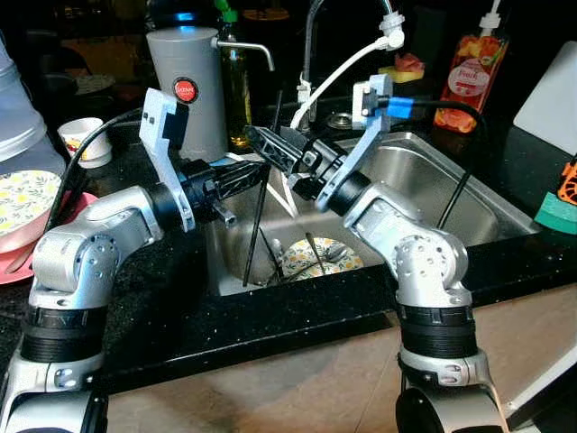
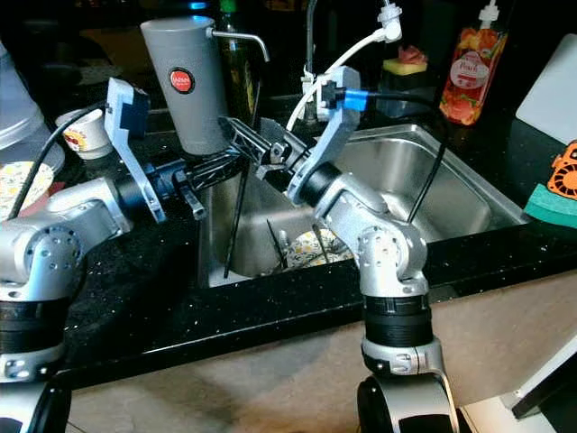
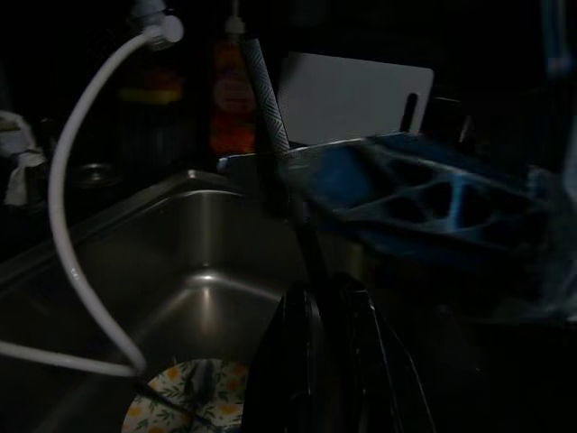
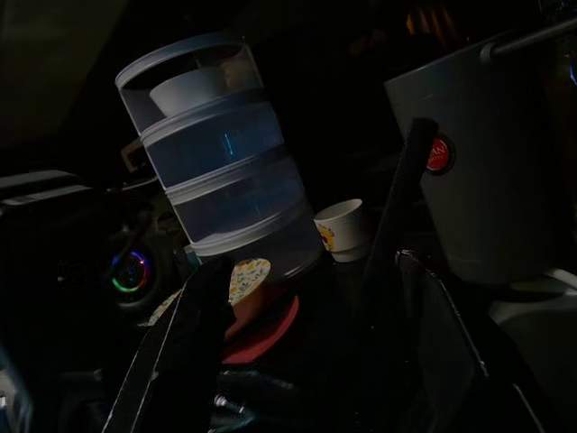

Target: Kitchen organization

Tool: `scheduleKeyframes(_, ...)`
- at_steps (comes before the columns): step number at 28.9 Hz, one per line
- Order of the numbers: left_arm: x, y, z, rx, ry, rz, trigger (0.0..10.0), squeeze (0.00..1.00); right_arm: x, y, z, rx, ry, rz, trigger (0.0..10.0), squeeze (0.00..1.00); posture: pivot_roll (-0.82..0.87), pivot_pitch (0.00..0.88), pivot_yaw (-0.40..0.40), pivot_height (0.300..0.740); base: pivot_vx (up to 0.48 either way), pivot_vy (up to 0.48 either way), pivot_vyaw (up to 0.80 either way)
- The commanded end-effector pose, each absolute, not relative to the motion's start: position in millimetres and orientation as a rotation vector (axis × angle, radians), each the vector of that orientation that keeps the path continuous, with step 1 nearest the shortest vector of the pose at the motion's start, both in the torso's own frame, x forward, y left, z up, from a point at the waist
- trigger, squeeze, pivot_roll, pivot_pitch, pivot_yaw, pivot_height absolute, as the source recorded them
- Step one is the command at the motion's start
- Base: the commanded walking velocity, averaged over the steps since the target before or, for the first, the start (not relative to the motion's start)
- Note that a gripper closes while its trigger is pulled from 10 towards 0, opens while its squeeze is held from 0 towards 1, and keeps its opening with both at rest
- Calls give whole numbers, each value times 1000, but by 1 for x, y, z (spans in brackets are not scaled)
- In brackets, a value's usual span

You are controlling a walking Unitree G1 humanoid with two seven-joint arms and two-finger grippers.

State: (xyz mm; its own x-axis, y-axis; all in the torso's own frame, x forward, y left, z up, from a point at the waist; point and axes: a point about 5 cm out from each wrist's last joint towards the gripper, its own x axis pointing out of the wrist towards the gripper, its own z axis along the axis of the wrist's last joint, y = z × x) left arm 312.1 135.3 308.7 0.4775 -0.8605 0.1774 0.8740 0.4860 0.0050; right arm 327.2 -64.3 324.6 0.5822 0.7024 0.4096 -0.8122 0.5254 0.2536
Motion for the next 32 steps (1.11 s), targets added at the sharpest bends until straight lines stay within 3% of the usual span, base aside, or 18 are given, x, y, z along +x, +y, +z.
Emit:
scheduleKeyframes(1, 310, 134, 304, -72, -136, -1079, 0, 0, 325, -60, 324, 431, -264, 942, 10000, 0, 6, 70, 42, 740, 0, 0, 0)
scheduleKeyframes(3, 310, 134, 303, -71, -136, -1079, 0, 0, 325, -60, 324, 439, -265, 944, 9804, 0, 5, 72, 43, 740, 0, 0, 0)
scheduleKeyframes(4, 310, 134, 303, -70, -136, -1078, 0, 0, 325, -61, 325, 453, -265, 943, 0, 0, 5, 72, 43, 740, 0, 0, 0)
scheduleKeyframes(22, 311, 136, 304, -57, -141, -1061, 0, 0, 330, -68, 326, 481, -274, 910, 0, 0, 4, 71, 44, 740, 0, 0, 0)
scheduleKeyframes(23, 313, 137, 305, -66, -142, -1053, 7451, 1000, 330, -69, 327, 482, -277, 908, 0, 0, 6, 70, 46, 740, 0, 0, 0)
scheduleKeyframes(24, 313, 137, 305, -66, -142, -1053, 7451, 1000, 330, -69, 327, 482, -277, 908, 0, 0, 6, 70, 46, 740, 0, 0, 0)
scheduleKeyframes(25, 314, 138, 306, -56, -151, -1043, 10000, 1000, 331, -70, 328, 481, -282, 902, 0, 0, 6, 70, 47, 740, 0, 0, 0)
scheduleKeyframes(32, 322, 148, 308, -7, -157, -928, 10000, 1000, 335, -77, 331, 456, -299, 866, 0, 0, 6, 69, 48, 740, 0, 0, 0)
